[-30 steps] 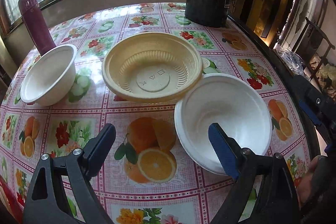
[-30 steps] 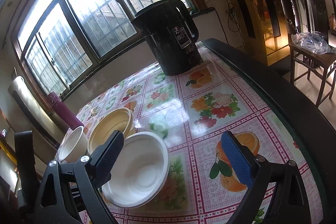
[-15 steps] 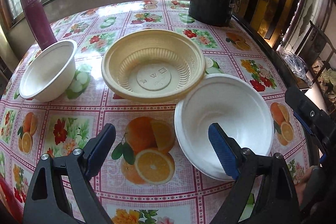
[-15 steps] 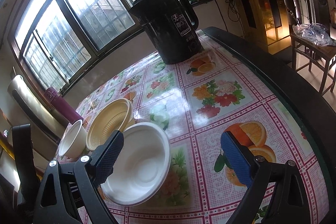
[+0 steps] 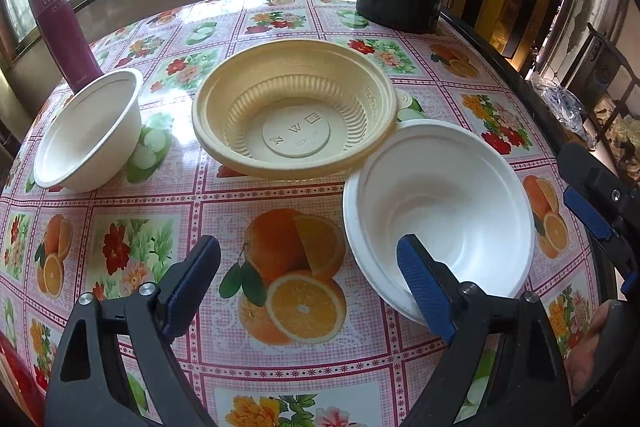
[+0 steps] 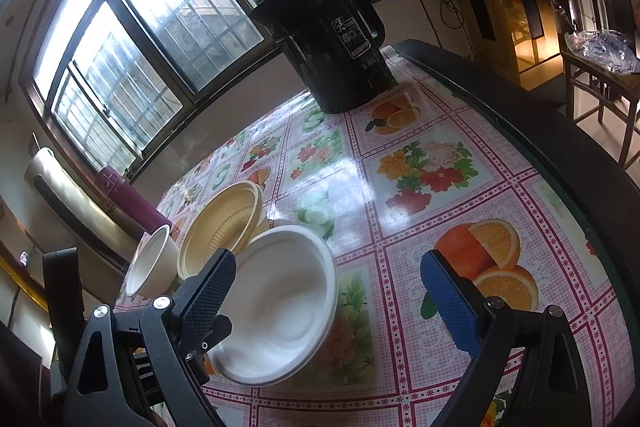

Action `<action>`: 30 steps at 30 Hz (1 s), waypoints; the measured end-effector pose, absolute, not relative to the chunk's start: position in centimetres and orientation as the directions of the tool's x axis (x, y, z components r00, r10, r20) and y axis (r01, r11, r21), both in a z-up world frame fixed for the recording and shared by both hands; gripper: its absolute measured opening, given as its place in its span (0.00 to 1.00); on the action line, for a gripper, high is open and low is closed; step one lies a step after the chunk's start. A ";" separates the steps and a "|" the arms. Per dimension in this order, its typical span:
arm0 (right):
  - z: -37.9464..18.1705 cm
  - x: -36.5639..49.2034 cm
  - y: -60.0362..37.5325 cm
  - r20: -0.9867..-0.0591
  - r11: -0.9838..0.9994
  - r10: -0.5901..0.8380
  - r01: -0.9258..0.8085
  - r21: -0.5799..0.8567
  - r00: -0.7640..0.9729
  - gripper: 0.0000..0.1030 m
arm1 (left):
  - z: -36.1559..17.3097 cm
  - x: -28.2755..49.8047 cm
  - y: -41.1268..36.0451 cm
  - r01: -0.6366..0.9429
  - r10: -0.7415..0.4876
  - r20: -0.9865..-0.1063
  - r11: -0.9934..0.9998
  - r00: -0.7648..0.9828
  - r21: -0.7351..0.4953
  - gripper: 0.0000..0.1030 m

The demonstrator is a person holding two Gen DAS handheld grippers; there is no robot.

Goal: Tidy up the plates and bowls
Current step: 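Move the left gripper to the rim of the white bowl, then close the left gripper on the white bowl's rim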

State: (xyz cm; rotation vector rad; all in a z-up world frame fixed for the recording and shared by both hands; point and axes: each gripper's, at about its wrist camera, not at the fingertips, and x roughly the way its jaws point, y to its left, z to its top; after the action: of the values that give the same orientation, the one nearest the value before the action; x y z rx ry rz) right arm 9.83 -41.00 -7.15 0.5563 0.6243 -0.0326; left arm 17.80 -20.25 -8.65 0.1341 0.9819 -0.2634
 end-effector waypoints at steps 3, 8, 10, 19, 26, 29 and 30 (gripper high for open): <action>-7.3 10.0 -41.1 -0.566 0.850 0.149 0.188 0.493 0.811 0.93 | -8.9 18.1 -19.9 0.281 -0.167 -0.843 0.960 0.512 -0.020 0.88; -7.5 10.1 -41.4 -0.559 0.834 0.178 0.177 0.522 0.810 0.92 | -9.4 18.6 -19.4 0.280 -0.201 -0.859 0.957 0.470 -0.070 0.88; -7.6 10.0 -41.4 -0.555 0.826 0.194 0.170 0.537 0.809 0.92 | -9.5 18.9 -19.1 0.273 -0.208 -0.862 0.958 0.461 -0.085 0.88; -7.9 10.3 -41.0 -0.554 0.816 0.225 0.156 0.557 0.801 0.88 | -9.6 18.9 -19.1 0.283 -0.244 -0.853 0.952 0.461 -0.119 0.88; -8.3 10.7 -40.5 -0.573 0.822 0.231 0.158 0.548 0.786 0.82 | -9.5 19.0 -19.3 0.308 -0.313 -0.842 0.933 0.440 -0.186 0.88; -8.7 11.0 -40.4 -0.585 0.815 0.247 0.161 0.557 0.773 0.79 | -10.0 19.1 -19.5 0.312 -0.313 -0.849 0.931 0.425 -0.187 0.88; -8.8 11.1 -40.4 -0.592 0.814 0.250 0.165 0.557 0.766 0.78 | -10.0 19.0 -19.5 0.310 -0.310 -0.846 0.933 0.433 -0.183 0.88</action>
State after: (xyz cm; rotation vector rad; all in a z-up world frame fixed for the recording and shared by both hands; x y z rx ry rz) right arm 11.12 -40.37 -8.82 0.6321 0.7085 0.0495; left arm 19.02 -19.49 -10.01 0.0000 1.0542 -0.3861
